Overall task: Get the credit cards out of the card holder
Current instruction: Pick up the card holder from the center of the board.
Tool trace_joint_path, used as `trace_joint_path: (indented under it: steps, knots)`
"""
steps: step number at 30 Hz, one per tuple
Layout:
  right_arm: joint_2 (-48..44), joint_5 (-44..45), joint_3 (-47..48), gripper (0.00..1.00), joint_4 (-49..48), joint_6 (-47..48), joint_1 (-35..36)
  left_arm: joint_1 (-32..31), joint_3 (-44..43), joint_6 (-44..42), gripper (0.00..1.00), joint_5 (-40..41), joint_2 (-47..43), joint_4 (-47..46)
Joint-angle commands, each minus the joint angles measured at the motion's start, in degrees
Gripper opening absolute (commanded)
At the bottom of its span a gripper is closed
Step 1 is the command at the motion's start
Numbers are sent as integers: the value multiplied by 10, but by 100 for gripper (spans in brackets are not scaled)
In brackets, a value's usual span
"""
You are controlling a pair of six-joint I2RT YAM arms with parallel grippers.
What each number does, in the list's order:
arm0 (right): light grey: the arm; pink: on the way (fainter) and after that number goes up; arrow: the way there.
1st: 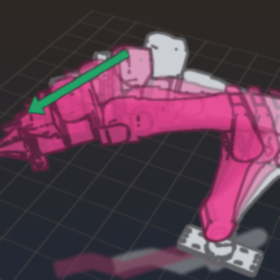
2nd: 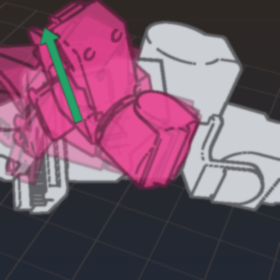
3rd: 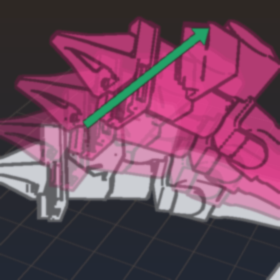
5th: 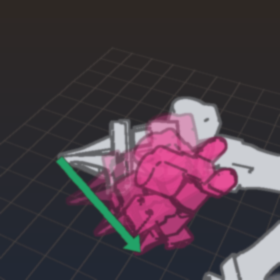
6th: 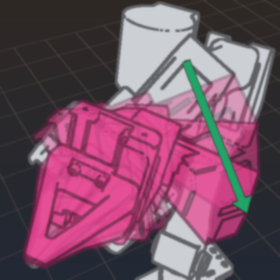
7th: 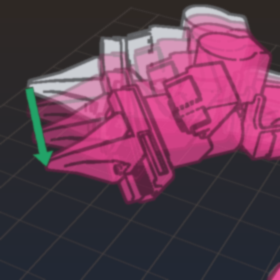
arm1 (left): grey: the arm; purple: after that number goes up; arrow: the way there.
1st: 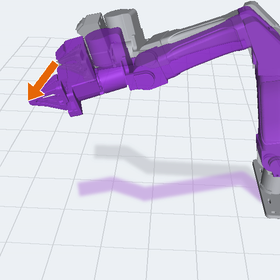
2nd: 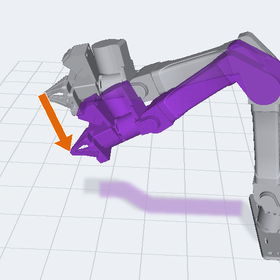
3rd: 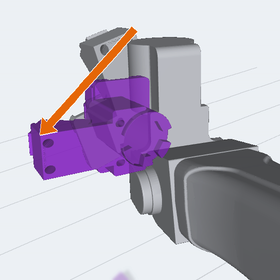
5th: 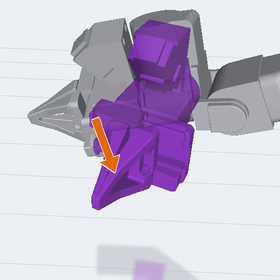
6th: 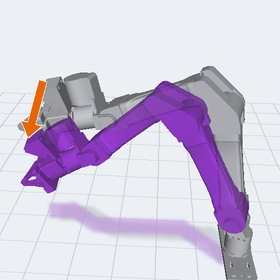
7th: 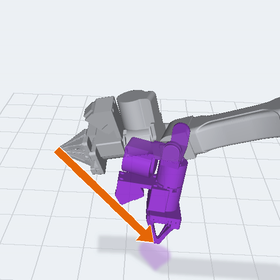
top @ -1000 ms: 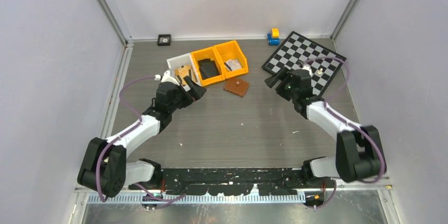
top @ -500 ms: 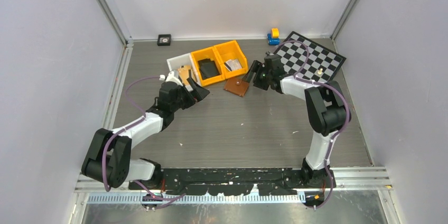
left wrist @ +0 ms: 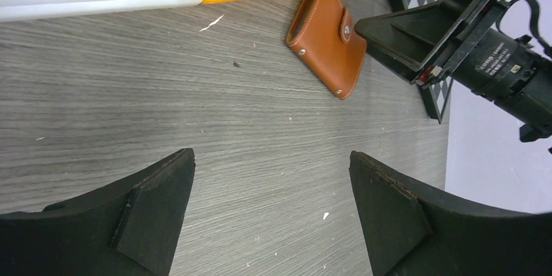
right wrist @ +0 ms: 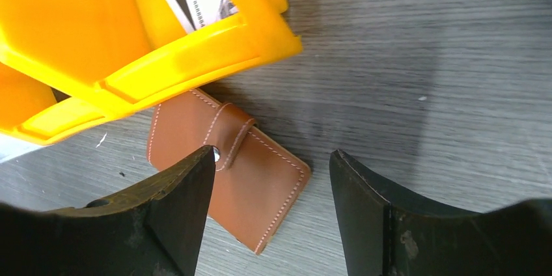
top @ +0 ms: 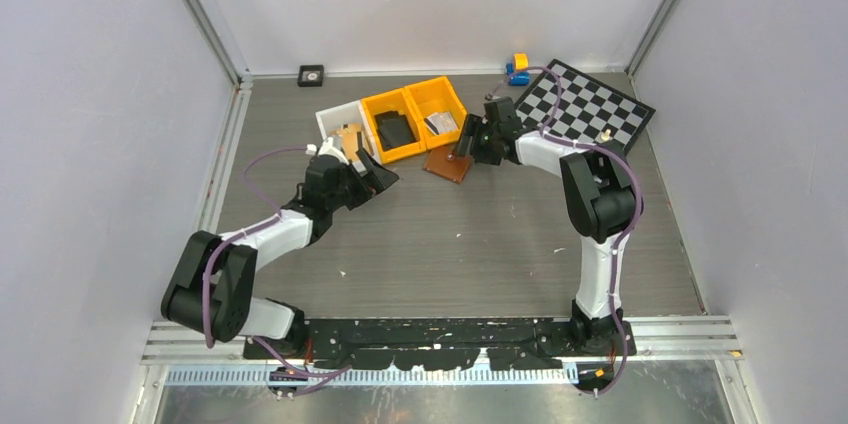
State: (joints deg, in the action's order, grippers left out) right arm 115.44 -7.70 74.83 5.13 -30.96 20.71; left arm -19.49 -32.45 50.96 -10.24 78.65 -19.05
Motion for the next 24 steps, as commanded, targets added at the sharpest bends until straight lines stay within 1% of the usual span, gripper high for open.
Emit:
trace_joint_path:
  steps: [1, 4, 5, 9, 11, 15, 19, 21, 22, 24]
  knots:
    - [23, -6, 38, 68, 26, 34, 21, 2, -25, 4, 90, -13, 15, -23]
    - [23, -3, 41, 60, 39, 44, 31, 1, -29, -8, 87, -13, 17, -18]
    - [19, 4, 39, 55, 42, 47, 33, 1, -33, -16, 86, -12, 14, -11]
    - [-8, 1, -1, 43, 31, 31, 42, 2, -42, -29, 85, -2, 10, 16]
    - [-32, 8, -32, 42, 21, 24, 55, 1, -43, -29, 85, -2, 14, 18]
    - [-85, 42, -86, 39, 7, 19, 105, 1, -58, -34, 84, -4, 34, 38]
    - [-141, 69, -144, 39, -14, 32, 147, 1, -72, -36, 83, -21, 57, 45]
    - [-171, 90, -160, 41, -24, 40, 155, 1, -79, -37, 83, -29, 67, 48]
    - [-181, 100, -165, 45, -32, 40, 156, -1, -82, -38, 82, -32, 74, 48]
    - [-190, 117, -168, 59, -37, 39, 156, -4, -90, -42, 78, -43, 85, 49]
